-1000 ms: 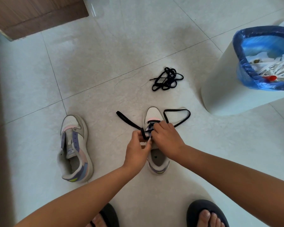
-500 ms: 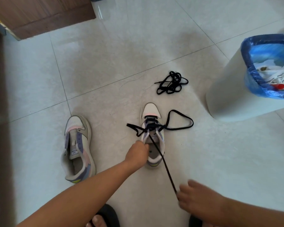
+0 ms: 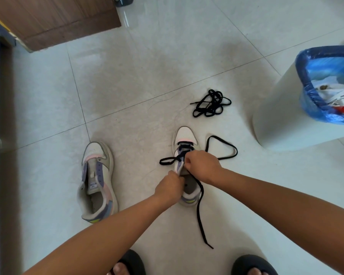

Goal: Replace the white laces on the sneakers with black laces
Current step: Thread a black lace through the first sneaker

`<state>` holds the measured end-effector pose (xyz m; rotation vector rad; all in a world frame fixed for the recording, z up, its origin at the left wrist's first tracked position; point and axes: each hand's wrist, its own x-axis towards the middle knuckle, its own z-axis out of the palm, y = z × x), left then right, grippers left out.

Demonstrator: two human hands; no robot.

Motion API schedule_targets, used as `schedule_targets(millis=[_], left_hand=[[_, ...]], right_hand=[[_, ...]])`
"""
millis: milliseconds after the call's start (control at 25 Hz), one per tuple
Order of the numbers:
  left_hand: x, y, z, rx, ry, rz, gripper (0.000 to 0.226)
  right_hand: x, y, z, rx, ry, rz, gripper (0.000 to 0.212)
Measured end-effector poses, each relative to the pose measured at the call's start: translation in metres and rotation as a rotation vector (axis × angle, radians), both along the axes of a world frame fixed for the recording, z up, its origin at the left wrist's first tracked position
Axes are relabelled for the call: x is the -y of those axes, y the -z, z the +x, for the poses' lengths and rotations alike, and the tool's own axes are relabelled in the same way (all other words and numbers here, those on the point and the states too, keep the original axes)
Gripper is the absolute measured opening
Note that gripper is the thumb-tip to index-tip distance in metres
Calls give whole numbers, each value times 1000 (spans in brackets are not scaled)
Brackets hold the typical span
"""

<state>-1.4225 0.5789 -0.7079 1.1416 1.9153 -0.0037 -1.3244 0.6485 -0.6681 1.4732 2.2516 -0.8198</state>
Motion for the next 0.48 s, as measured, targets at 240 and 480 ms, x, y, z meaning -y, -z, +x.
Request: schedule_targets(millis=[240,480], left_hand=[[-1,2,0,24,-19,1,32],[-1,1,-1,27,-24,5,30]], right_hand=[[4,0,-4,-8,45,15,20],[-1,0,-13,-11,146,-96,29]])
